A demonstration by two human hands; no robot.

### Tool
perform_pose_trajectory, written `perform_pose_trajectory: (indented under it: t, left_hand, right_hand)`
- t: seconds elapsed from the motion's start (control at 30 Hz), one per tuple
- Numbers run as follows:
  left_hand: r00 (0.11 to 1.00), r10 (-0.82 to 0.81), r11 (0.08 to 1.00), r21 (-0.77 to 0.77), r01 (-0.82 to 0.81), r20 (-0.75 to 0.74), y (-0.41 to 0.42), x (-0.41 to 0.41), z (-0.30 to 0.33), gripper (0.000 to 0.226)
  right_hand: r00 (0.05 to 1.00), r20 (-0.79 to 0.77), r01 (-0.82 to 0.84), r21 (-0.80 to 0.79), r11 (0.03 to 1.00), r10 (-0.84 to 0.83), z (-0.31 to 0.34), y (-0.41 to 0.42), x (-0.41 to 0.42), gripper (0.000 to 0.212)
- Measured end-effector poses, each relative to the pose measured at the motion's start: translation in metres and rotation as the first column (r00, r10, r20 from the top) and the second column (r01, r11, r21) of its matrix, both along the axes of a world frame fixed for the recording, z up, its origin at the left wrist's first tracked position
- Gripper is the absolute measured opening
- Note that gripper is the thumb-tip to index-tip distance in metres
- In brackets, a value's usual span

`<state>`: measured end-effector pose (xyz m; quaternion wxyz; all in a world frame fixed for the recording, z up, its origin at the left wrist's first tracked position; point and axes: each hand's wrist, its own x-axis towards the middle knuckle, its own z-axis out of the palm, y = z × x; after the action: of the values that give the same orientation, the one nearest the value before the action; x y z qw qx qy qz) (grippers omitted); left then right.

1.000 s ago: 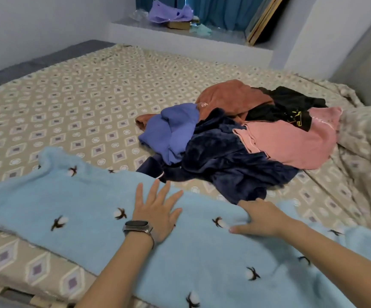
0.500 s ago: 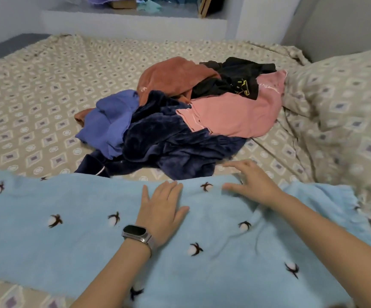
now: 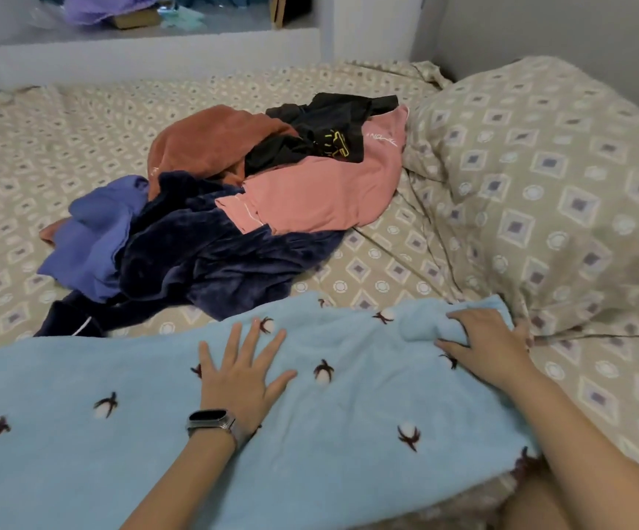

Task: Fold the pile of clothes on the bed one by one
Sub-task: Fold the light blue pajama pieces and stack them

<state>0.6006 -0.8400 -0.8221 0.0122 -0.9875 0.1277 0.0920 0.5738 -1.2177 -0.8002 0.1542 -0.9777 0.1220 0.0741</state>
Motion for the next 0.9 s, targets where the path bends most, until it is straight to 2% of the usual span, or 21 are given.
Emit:
perform_pose_trajectory:
  t: [0.03, 0.1, 0.17, 0.2, 0.23, 0.33, 0.4, 0.47, 0.5, 0.57, 0.67, 0.77, 0.83, 0.9]
  left_hand:
    - [1.0, 0.018, 1.0, 0.009, -0.018, 0.006, -0.002, -0.001, -0.001, 0.067]
    - [0.998, 0.061, 0.998, 0.022, -0.061, 0.029, -0.007, -0.003, -0.001, 0.077]
    - [0.991, 0.13, 0.991, 0.002, -0.13, -0.029, -0.018, -0.009, 0.002, 0.089]
    - [0.98, 0.18, 0.983, -0.028, -0.182, -0.08, -0.026, -0.013, 0.007, 0.092]
    - [0.967, 0.222, 0.969, -0.08, -0.233, -0.126, -0.034, -0.018, 0.013, 0.093]
    - [0.948, 0.253, 0.897, -0.319, -0.305, -0.194, -0.048, -0.038, 0.025, 0.103]
    - [0.952, 0.237, 0.812, -0.499, -0.304, -0.194, -0.056, -0.056, 0.031, 0.105]
    - [0.974, 0.187, 0.76, -0.609, -0.225, -0.126, -0.07, -0.075, 0.038, 0.097]
    - [0.986, 0.147, 0.779, -0.606, -0.161, -0.072, -0.079, -0.084, 0.041, 0.092]
    - [0.996, 0.084, 0.86, -0.505, -0.08, -0.014, -0.097, -0.098, 0.043, 0.088]
    - [0.986, 0.109, 0.95, -0.278, -0.141, -0.128, -0.113, -0.106, 0.039, 0.101]
    - [0.97, 0.105, 0.985, -0.109, -0.131, -0.219, -0.116, -0.102, 0.034, 0.108]
    - [0.965, 0.079, 0.994, -0.058, -0.096, -0.25, -0.117, -0.098, 0.036, 0.108]
    - [0.954, 0.048, 0.997, -0.042, -0.064, -0.297, -0.119, -0.096, 0.041, 0.107]
  right_hand:
    - [1.0, 0.025, -0.001, 0.041, 0.999, -0.001, 0.003, 0.001, 0.0, 0.059]
    - [0.98, 0.184, 0.049, 0.132, 0.99, -0.073, 0.014, 0.008, -0.008, 0.057]
    - [0.886, 0.356, 0.231, 0.214, 0.949, -0.296, 0.03, 0.013, -0.021, 0.054]
    - [0.834, 0.388, 0.324, 0.232, 0.917, -0.393, 0.035, 0.013, -0.028, 0.059]
    - [0.814, 0.347, 0.407, 0.233, 0.883, -0.466, 0.038, 0.013, -0.035, 0.068]
    - [0.84, -0.007, 0.528, 0.236, 0.816, -0.542, 0.034, 0.008, -0.047, 0.104]
    - [0.836, -0.07, 0.537, 0.312, 0.784, -0.544, 0.033, 0.003, -0.05, 0.106]
    - [0.836, -0.054, 0.511, 0.437, 0.74, -0.546, 0.037, -0.001, -0.052, 0.095]
    - [0.842, -0.047, 0.487, 0.496, 0.719, -0.538, 0.039, -0.004, -0.053, 0.089]
    - [0.853, -0.029, 0.44, 0.577, 0.688, -0.522, 0.043, -0.01, -0.058, 0.078]
    - [0.854, 0.065, 0.386, 0.586, 0.713, -0.516, 0.047, -0.017, -0.077, 0.051]
    - [0.849, 0.14, 0.35, 0.573, 0.741, -0.509, 0.044, -0.021, -0.099, 0.029]
    - [0.873, 0.123, 0.333, 0.554, 0.763, -0.471, 0.035, -0.027, -0.105, 0.034]
    - [0.912, 0.027, 0.321, 0.572, 0.755, -0.408, 0.03, -0.034, -0.102, 0.053]
